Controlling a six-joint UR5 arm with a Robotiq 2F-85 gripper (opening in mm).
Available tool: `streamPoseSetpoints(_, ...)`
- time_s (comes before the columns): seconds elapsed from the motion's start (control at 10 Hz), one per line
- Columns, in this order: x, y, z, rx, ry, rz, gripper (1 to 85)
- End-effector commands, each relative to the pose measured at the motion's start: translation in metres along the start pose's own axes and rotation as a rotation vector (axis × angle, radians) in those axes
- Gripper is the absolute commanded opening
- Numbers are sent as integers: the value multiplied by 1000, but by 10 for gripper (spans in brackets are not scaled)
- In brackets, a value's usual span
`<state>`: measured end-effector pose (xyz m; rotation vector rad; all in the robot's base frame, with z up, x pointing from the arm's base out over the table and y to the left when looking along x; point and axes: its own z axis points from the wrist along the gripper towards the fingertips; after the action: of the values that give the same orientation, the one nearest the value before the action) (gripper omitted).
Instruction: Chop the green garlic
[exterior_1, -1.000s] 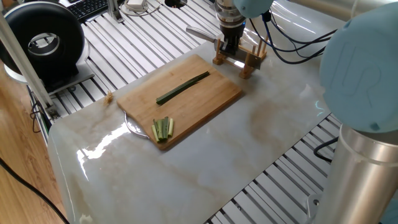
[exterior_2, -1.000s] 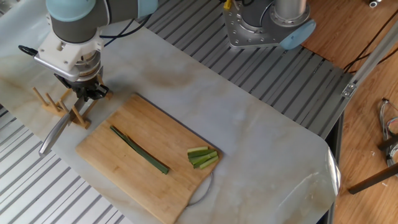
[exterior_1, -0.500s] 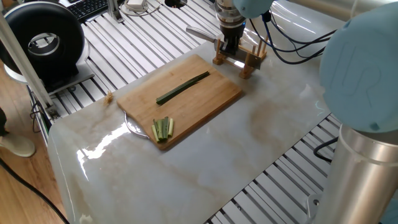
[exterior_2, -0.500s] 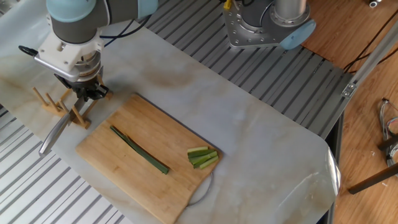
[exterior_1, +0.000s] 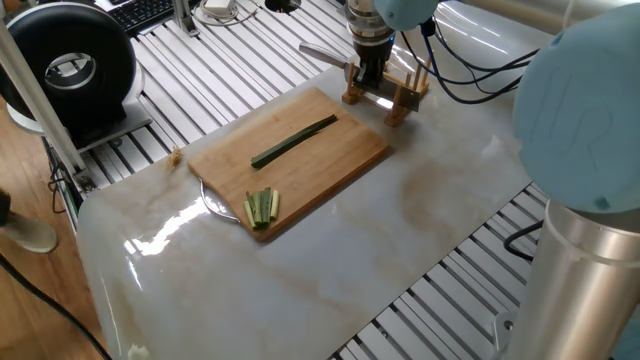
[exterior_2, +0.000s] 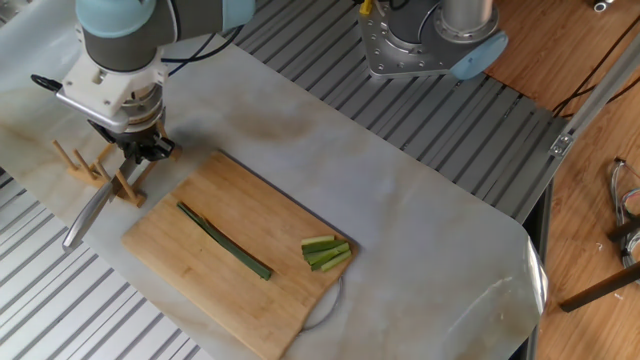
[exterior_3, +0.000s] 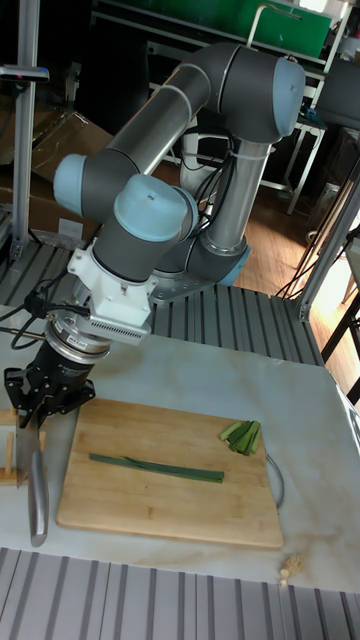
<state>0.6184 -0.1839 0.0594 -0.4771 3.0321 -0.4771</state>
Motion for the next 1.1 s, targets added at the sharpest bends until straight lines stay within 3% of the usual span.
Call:
streamPoseSetpoints(0.0,-1,1,0,-7,-3,9,227)
streamPoseSetpoints(1.0,-1,3,1,-7,-2,14,207)
